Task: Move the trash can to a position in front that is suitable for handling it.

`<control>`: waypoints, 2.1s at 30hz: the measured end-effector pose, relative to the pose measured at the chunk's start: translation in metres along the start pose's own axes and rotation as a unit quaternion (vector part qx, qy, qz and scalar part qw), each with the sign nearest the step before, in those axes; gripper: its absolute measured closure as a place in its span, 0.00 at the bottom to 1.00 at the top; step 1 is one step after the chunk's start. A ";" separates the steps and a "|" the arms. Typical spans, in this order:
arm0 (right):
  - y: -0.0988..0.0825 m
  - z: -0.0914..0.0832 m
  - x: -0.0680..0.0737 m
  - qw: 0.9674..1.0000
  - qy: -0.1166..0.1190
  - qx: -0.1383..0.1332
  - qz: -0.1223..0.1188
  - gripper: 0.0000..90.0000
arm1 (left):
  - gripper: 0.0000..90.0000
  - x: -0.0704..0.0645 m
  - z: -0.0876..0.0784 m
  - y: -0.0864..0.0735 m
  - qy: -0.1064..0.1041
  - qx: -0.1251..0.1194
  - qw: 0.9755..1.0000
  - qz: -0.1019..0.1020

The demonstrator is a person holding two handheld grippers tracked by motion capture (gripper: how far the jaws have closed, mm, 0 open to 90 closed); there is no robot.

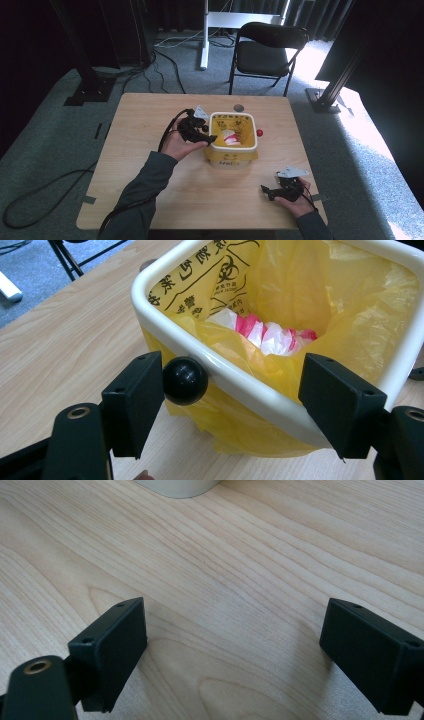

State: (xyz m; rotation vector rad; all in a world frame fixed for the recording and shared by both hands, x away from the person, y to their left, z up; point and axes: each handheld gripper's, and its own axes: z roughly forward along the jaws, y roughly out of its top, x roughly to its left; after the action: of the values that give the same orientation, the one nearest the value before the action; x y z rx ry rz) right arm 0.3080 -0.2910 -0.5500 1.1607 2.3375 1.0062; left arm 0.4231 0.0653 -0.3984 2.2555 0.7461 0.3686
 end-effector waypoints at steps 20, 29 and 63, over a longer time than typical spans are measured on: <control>0.000 0.000 0.000 1.000 0.000 0.000 0.000 0.12 | 0.30 0.003 0.000 -0.007 -0.008 0.001 1.000 -0.007; 0.000 0.000 0.000 1.000 0.000 0.000 0.000 0.12 | 0.29 0.012 0.006 -0.005 -0.024 -0.005 1.000 -0.008; 0.000 0.000 0.000 1.000 0.001 0.000 -0.001 0.12 | 0.30 0.020 0.000 -0.020 -0.036 -0.004 0.999 -0.030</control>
State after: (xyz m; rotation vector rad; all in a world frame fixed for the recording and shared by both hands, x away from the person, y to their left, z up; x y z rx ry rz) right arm 0.3079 -0.2909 -0.5499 1.1590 2.3396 1.0068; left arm 0.4309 0.0887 -0.4122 2.2209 0.7709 0.2612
